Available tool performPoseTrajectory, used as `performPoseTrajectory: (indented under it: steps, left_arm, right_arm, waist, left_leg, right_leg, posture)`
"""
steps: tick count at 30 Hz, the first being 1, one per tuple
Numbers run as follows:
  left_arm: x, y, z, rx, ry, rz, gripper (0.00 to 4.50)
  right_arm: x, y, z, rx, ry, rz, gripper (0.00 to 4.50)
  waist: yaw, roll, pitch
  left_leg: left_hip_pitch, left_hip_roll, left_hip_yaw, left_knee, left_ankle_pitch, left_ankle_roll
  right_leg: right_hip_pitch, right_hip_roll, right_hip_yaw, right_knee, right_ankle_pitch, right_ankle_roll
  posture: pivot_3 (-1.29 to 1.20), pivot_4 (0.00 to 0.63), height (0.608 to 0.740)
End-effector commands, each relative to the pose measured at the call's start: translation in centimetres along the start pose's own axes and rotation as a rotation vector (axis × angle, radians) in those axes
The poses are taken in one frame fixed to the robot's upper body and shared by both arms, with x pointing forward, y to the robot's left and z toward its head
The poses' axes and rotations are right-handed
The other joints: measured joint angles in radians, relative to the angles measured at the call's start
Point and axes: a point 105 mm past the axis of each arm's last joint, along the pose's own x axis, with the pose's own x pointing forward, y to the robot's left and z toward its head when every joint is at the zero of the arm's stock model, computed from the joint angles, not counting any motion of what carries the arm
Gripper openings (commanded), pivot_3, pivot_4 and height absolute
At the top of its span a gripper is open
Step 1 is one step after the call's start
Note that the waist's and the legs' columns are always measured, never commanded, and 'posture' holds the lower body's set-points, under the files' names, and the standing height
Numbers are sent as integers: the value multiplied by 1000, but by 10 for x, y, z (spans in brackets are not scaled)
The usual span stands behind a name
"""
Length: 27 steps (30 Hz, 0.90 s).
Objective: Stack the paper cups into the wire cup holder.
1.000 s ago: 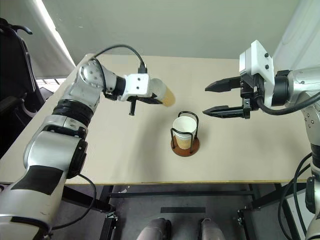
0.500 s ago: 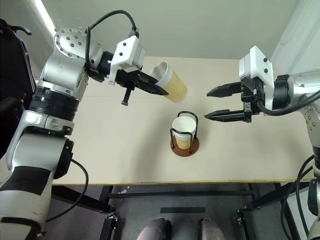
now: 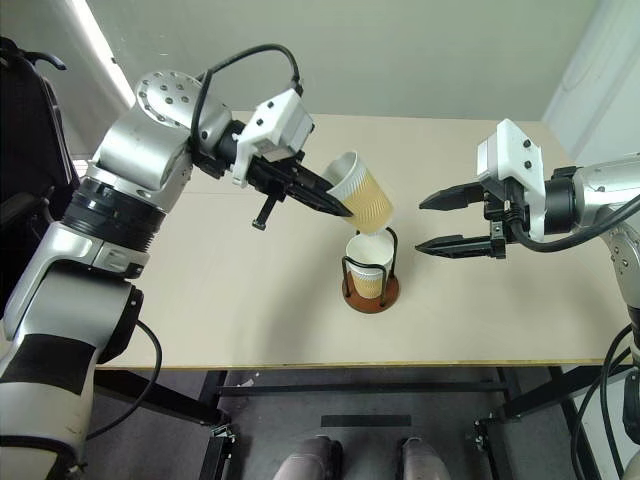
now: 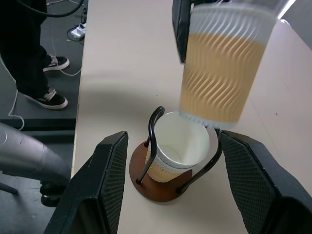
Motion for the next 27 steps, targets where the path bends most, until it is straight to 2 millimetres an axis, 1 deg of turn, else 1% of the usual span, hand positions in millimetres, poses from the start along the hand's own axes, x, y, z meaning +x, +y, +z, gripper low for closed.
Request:
performPoseTrajectory:
  steps: [1,10,14,17,27]
  left_arm:
    - [1,-2,1,46,14,-30,33]
    - [9,-1,-10,68,49,-44,33]
    - [19,-3,-16,64,56,-71,33]
    - [23,-2,-16,62,50,-80,33]
    - [25,-3,-21,81,94,-104,33]
  right_arm:
    - [-5,0,8,-42,-9,-28,2981]
    - [-5,1,7,-35,-13,-37,2981]
    - [-4,1,6,-36,-11,-39,2981]
    - [-4,1,6,-35,-11,-41,2981]
    - [-6,2,5,-33,-5,-50,2981]
  waist:
    - [0,0,0]
    - [1,0,0]
    - [2,0,0]
    - [3,0,0]
    - [3,0,0]
  left_leg:
    - [0,0,0,0,0,0]
    - [0,0,-1,0,0,0]
    - [0,0,0,1,0,0]
    - [0,0,0,1,0,1]
    - [0,0,0,1,0,1]
  right_leg:
    - [0,0,0,0,0,0]
    - [1,-1,0,0,0,1]
    - [1,-1,0,-1,0,1]
    - [1,-1,0,-1,0,1]
    - [1,-1,0,-1,1,2]
  posture:
    - [0,150,740]
    - [0,150,740]
    - [0,150,740]
    - [0,150,740]
    - [0,150,740]
